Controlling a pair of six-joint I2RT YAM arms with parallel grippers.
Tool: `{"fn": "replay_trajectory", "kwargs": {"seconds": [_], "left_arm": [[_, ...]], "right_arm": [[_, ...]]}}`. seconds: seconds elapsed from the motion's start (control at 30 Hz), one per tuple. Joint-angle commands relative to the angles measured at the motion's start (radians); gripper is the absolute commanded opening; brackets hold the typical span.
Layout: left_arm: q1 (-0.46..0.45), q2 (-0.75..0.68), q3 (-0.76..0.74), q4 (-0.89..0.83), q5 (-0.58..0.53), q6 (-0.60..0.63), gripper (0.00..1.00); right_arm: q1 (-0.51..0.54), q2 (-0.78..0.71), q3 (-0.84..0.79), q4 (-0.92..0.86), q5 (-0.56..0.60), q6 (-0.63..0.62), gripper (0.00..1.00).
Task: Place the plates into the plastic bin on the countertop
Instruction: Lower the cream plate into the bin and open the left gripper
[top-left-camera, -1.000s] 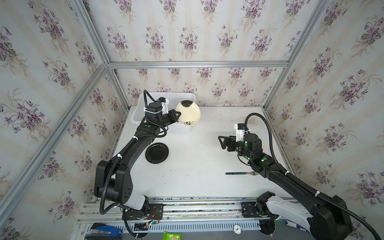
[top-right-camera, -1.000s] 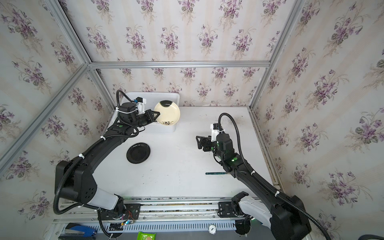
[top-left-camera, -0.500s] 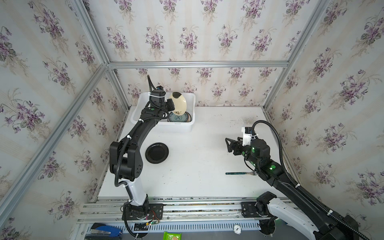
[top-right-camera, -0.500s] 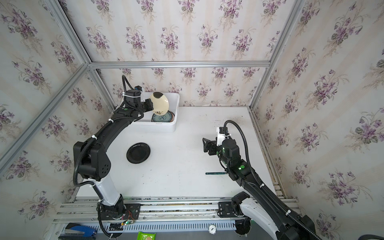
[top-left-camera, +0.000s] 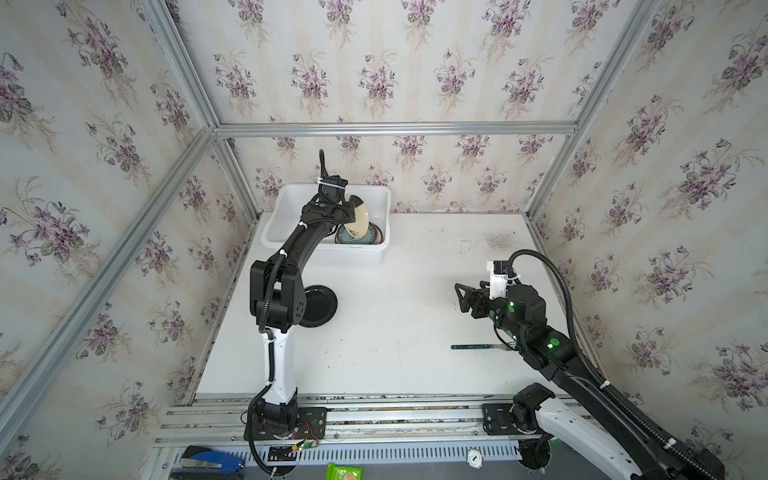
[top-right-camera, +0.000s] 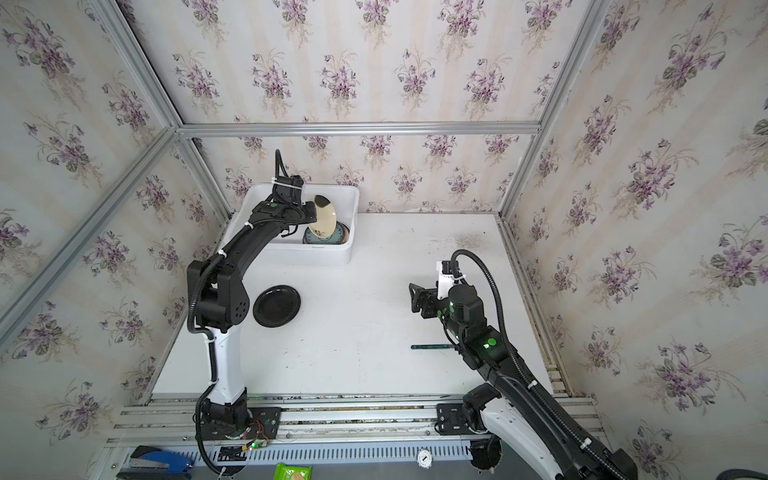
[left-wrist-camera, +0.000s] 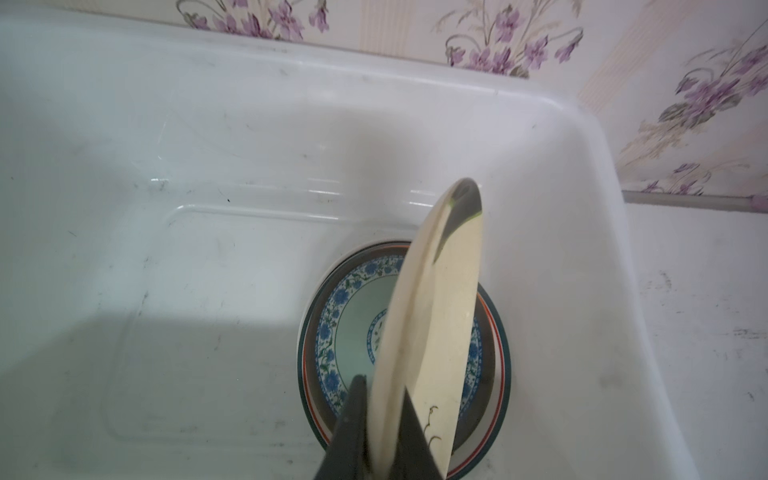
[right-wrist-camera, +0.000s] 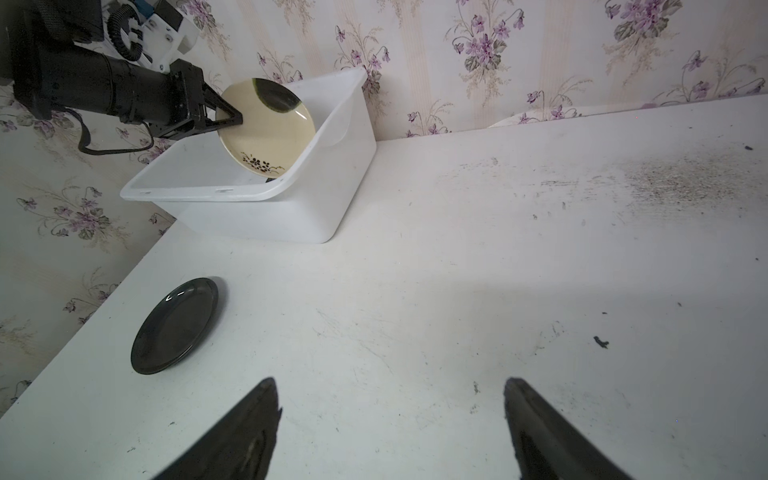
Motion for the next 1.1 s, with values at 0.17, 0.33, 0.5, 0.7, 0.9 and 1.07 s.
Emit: {"fn": "replay_trajectory", "kwargs": {"seconds": [0.17, 0.33, 0.5, 0.7, 0.9, 1.07], "left_arm": [[-0.005, 0.057, 0.034, -0.044, 0.049, 0.05, 0.12], [-0.009, 0.09, 0.052, -0.069, 0.034, 0.078, 0.18], [-0.009, 0.107, 0.062, -0.083, 0.032, 0.095, 0.38], [-0.011, 0.088, 0.061, -0.083, 0.033, 0.122, 0.56], [-0.012, 0.042, 0.053, -0.085, -0.003, 0.146, 1.0], [-0.012, -0.028, 0.013, -0.086, -0.055, 0.152, 1.0]], "right_arm": [[0.0, 0.03, 0.008, -0.018, 0.057, 0.047, 0.87], [-0.001, 0.052, 0.012, -0.027, 0.076, 0.071, 0.87], [-0.001, 0.072, 0.016, -0.02, 0.091, 0.083, 0.87], [-0.003, 0.096, 0.026, -0.015, 0.086, 0.085, 0.87], [-0.003, 0.116, 0.031, -0.017, 0.085, 0.084, 0.87], [-0.005, 0.122, 0.031, -0.01, 0.086, 0.09, 0.87]]}}
